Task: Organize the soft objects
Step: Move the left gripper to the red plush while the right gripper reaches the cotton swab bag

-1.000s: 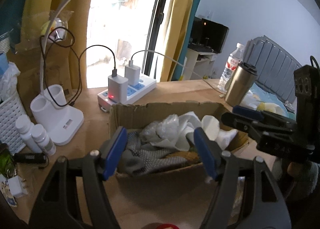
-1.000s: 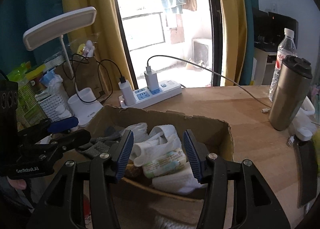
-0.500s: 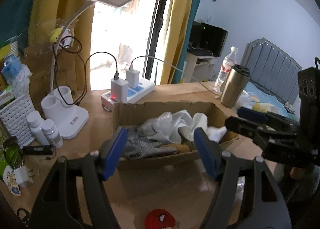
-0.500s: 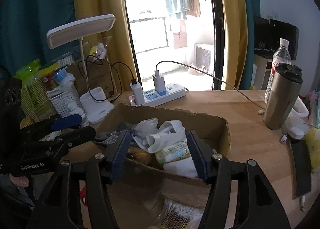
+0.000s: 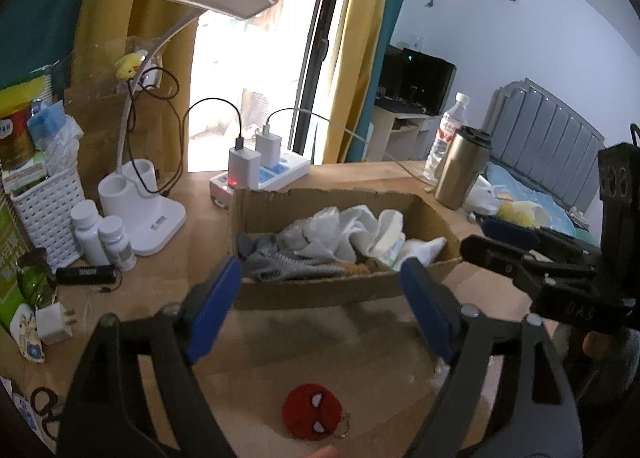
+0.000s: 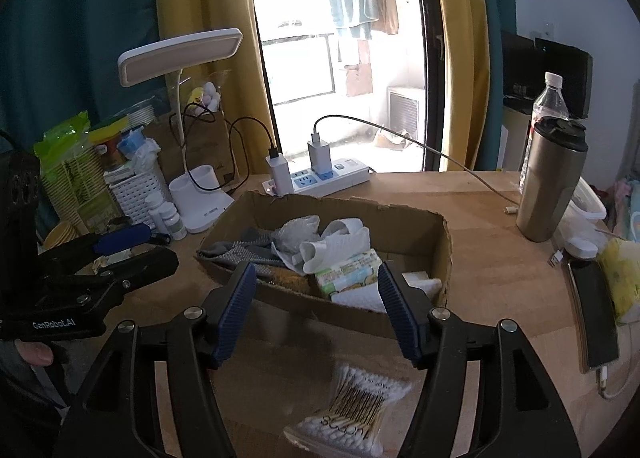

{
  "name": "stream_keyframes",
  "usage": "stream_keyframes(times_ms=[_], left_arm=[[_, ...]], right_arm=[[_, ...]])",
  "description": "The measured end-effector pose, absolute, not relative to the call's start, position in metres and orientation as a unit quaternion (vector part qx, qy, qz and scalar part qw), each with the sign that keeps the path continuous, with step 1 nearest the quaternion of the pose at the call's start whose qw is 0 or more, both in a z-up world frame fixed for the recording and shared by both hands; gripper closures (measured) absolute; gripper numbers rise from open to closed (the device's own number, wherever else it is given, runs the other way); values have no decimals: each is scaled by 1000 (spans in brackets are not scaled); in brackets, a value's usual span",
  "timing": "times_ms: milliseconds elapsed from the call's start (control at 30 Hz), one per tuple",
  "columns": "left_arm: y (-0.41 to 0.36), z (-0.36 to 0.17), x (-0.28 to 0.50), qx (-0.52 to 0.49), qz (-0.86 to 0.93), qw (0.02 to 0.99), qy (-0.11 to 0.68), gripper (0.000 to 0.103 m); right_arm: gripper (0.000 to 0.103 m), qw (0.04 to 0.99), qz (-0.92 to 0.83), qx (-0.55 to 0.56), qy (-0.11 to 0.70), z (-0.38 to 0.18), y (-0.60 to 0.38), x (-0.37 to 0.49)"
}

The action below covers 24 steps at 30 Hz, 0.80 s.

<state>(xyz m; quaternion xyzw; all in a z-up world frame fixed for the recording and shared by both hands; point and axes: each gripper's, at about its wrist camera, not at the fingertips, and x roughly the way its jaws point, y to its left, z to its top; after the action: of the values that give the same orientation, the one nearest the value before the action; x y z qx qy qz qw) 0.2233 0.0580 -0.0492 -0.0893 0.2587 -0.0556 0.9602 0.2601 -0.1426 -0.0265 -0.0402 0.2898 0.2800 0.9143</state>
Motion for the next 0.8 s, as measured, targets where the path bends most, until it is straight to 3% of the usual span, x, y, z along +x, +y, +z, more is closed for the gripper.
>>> stream_keyframes(times_ms=[800], left_arm=[[39, -88, 200, -89, -52, 950, 295, 20]], right_arm=[[36, 908, 275, -32, 315, -59, -167, 228]])
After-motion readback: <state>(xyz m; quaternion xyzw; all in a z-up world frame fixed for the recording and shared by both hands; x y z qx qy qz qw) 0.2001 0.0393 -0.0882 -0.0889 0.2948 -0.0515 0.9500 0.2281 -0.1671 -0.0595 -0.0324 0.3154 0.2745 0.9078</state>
